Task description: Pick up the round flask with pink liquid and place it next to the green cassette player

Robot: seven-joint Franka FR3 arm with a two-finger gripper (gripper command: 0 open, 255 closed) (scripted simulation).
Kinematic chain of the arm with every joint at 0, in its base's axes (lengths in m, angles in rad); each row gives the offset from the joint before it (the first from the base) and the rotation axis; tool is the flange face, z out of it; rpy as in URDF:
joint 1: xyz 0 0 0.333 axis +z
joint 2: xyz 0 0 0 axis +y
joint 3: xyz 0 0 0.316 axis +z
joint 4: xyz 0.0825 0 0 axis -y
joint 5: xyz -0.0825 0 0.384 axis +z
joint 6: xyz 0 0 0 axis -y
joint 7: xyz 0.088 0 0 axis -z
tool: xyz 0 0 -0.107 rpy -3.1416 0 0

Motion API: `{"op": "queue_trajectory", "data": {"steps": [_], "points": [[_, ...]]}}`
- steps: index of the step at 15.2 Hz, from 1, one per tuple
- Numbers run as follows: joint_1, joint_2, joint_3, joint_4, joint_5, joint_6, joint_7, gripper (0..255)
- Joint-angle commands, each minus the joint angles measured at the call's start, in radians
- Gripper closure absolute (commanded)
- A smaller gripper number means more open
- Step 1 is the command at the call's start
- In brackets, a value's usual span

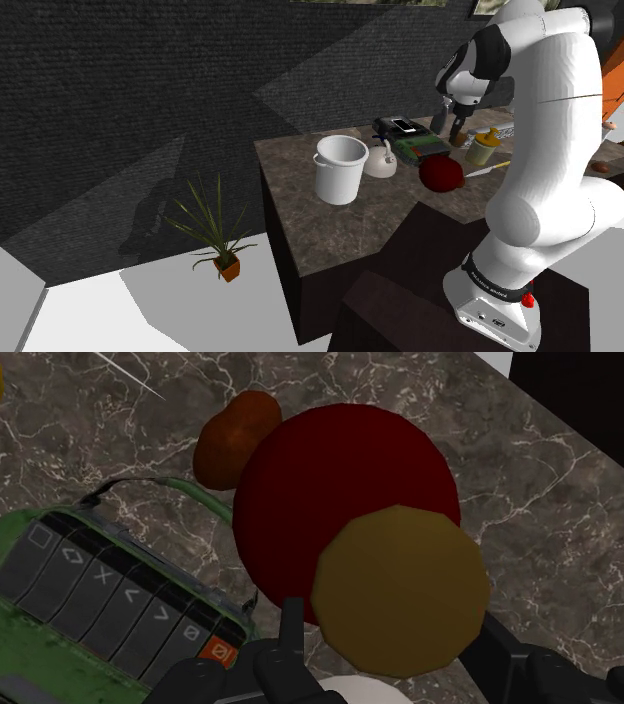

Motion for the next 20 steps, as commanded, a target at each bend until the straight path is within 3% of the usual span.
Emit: {"op": "queue_trajectory", "data": {"steps": [1, 2, 3, 8, 12, 20], "points": [[0.0, -0.001, -0.001, 0.002, 0.0, 0.001, 0.0, 255], [0.0, -0.001, -0.001, 0.002, 0.0, 0.001, 0.0, 255], [0.0, -0.002, -0.001, 0.0, 0.0, 0.002, 0.0, 0], [0.0, -0.001, -0.001, 0.002, 0.0, 0.001, 0.0, 0], [0.03, -0.072, -0.035, 0.03, -0.046, -0.091, 0.028, 0], [0.03, -0.072, -0.035, 0.03, -0.046, -0.09, 0.028, 0]]}}
